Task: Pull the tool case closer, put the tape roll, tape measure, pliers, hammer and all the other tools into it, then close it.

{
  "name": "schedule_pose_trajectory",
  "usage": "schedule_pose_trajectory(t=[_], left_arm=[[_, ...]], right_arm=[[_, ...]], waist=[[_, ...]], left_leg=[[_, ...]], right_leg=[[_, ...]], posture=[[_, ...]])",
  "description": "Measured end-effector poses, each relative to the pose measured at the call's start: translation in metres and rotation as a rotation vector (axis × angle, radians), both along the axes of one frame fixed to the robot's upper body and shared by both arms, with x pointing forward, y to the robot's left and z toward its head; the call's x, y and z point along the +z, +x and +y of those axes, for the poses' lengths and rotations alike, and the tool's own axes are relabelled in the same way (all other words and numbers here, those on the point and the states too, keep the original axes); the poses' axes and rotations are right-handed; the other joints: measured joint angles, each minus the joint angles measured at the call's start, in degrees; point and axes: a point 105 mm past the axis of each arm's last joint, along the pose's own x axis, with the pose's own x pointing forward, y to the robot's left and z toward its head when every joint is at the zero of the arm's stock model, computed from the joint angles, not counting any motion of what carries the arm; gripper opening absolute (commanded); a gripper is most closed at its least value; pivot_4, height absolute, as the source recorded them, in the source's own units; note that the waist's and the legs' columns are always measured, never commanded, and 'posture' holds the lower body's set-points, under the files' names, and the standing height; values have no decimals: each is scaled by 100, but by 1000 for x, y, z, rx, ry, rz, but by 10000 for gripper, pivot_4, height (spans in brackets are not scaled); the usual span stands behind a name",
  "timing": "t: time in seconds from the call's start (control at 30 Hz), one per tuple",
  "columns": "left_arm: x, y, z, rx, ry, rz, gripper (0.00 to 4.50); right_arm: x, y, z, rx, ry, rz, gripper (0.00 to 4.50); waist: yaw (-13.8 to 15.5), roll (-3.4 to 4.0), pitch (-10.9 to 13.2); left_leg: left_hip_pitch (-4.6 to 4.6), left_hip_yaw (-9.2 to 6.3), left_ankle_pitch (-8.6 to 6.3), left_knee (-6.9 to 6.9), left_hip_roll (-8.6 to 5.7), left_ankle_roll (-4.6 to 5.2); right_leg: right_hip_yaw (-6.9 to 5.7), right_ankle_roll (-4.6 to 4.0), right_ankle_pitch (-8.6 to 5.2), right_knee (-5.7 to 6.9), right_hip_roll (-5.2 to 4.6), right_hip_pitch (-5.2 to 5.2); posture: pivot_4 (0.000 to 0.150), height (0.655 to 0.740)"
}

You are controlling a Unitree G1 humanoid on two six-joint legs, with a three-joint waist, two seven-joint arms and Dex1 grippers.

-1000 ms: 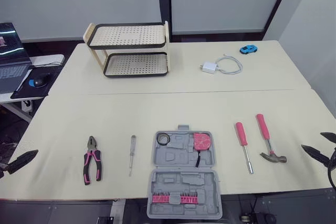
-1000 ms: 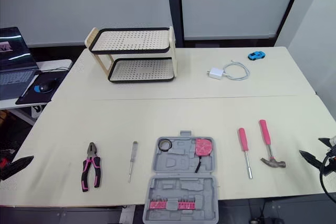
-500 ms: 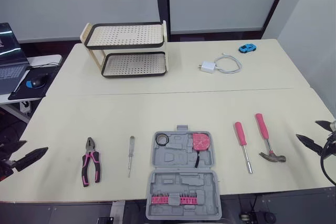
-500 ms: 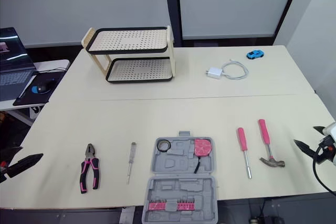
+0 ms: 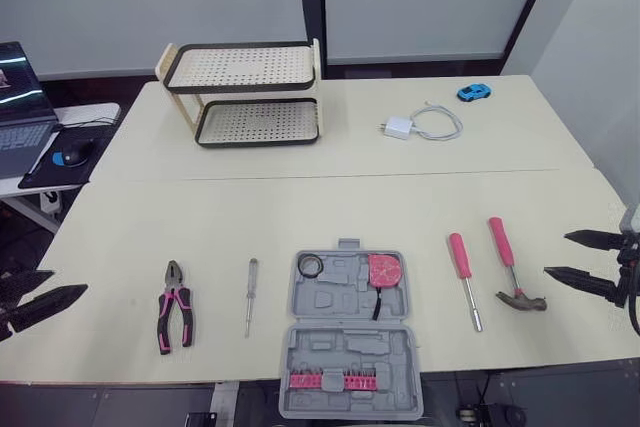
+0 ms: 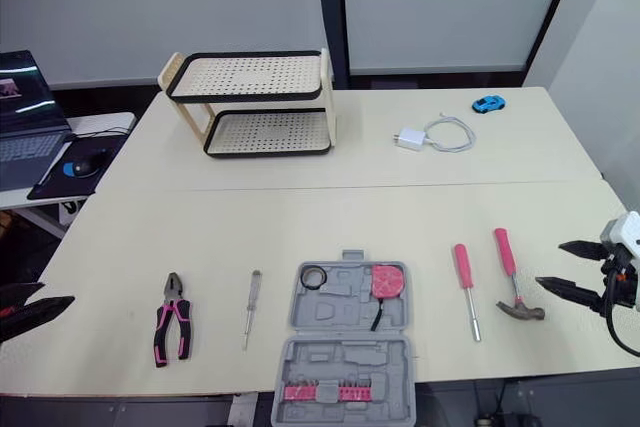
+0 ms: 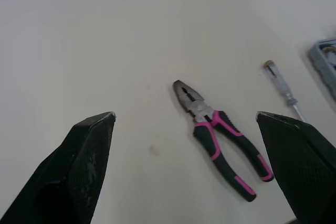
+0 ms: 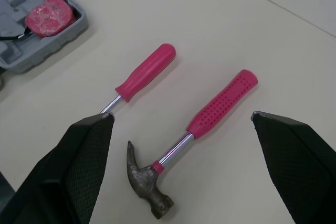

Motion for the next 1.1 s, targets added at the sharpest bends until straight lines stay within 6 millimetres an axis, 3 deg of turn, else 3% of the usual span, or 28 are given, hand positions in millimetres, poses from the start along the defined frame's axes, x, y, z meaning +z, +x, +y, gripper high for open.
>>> schedule_pose_trajectory(t=[0.13,0.3,0.4,0.57,0.87,1.0,1.1], left_arm=[[-5,-2,9,94,4,-20,45000],[-11,-14,28,377,81,-104,45000],[-17,-33,37,479,135,-72,45000],[-41,-60,23,539,123,-75,45000],[-67,-109,-15,589,93,-41,45000],[-70,-125,-22,576,94,-26,45000],[-67,-124,-26,553,80,-42,45000]], right_arm=[[9,15,27,42,58,-78,44789],[30,25,131,338,220,-140,44789],[38,25,162,461,242,-147,44789],[48,15,219,746,266,-179,44789],[48,-3,263,1020,261,-253,44789],[53,6,262,1026,252,-272,44789],[51,9,261,1023,253,-277,44789]], waist=[[0,0,0],[-13,-9,0],[19,-29,-6],[29,-45,-9],[39,-80,-30],[54,-81,-30],[74,-81,-30]], left_leg=[[-3,-1,0,-2,2,-1],[-12,3,-1,0,12,-6],[-15,9,-3,1,0,-8],[-18,8,-4,1,-11,-8],[-19,-1,-4,3,-5,-9],[-19,-1,-4,4,-12,-9],[-21,-5,-4,3,-11,-9]], right_leg=[[-1,0,0,4,0,-9],[-9,-2,1,12,-24,-36],[-7,-2,2,8,-31,-64],[-12,-2,2,5,-55,-66],[-24,-6,4,4,-52,-63],[-26,-10,6,2,-51,-60],[-32,-10,6,0,-51,-59]], posture=[[1500,7400],[1500,7400],[1500,7400],[1500,7400],[1500,7400],[1500,7400],[1500,7400]])
